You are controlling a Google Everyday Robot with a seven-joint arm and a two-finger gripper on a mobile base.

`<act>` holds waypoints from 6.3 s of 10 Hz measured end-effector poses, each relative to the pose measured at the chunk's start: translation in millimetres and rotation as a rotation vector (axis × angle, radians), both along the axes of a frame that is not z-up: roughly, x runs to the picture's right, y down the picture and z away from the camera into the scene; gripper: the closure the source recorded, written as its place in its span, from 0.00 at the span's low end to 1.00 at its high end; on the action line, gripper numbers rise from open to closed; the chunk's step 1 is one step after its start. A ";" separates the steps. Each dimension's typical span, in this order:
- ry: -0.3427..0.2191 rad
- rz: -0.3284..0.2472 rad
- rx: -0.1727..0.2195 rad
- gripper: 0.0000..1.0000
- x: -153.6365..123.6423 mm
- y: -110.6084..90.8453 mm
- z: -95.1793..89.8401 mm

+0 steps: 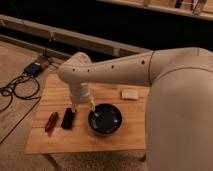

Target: Knock the bottle over

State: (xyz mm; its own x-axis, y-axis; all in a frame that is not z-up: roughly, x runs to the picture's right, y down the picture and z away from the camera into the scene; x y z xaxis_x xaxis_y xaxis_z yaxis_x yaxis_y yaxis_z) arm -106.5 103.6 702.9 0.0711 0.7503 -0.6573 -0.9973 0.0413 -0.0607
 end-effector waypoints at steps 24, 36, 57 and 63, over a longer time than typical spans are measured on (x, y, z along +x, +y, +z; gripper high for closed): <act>0.000 0.000 0.000 0.35 0.0 -0.2 -0.1; -0.154 0.022 0.009 0.35 -25.2 -64.2 62.5; -0.395 -0.322 0.179 0.35 -39.3 -177.4 168.7; -0.400 -0.328 0.210 0.35 -28.7 -202.1 184.2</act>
